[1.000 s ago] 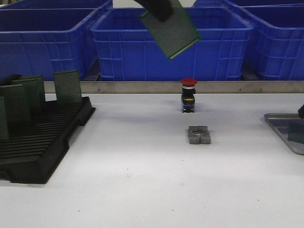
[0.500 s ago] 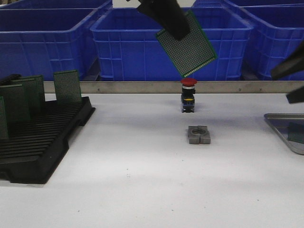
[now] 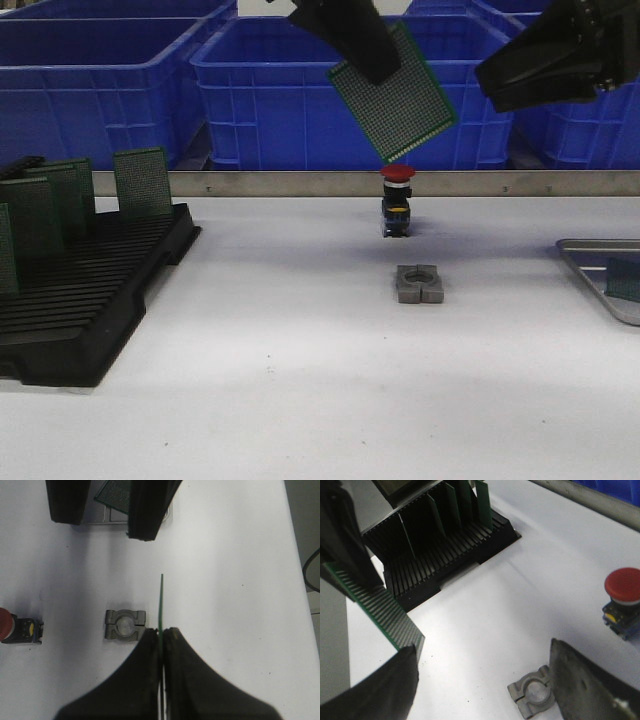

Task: Place circuit board on tray
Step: 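Grasp the second board with the right gripper and release the left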

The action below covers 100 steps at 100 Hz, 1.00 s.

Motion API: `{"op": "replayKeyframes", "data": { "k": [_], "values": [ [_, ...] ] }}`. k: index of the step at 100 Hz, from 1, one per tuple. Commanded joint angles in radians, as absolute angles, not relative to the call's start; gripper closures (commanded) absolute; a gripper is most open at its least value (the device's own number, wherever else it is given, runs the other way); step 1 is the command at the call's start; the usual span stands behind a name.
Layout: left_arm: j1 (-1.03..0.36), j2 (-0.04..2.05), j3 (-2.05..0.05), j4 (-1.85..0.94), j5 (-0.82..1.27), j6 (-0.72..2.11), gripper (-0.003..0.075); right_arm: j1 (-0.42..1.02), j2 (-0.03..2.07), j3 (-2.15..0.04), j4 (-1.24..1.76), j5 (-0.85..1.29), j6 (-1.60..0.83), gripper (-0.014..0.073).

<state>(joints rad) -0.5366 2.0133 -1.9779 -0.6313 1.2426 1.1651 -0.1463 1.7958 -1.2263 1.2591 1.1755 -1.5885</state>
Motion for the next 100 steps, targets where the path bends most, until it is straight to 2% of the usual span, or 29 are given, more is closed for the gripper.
{"op": "replayKeyframes", "data": {
  "k": [1,30,100],
  "values": [
    [-0.544,1.954,-2.006,-0.691,1.276,1.156,0.0738,-0.135,1.728,-1.256,1.296,1.328,-1.678,0.0033],
    [-0.544,1.954,-2.006,-0.691,1.276,1.156,0.0738,-0.09,1.708,-1.256,1.256,1.328,-1.811,0.0033],
    [-0.544,1.954,-2.006,-0.693,1.276,1.156,0.0738,0.019,1.712,-1.256,1.255,1.251,-1.805,0.0033]
  ]
}}
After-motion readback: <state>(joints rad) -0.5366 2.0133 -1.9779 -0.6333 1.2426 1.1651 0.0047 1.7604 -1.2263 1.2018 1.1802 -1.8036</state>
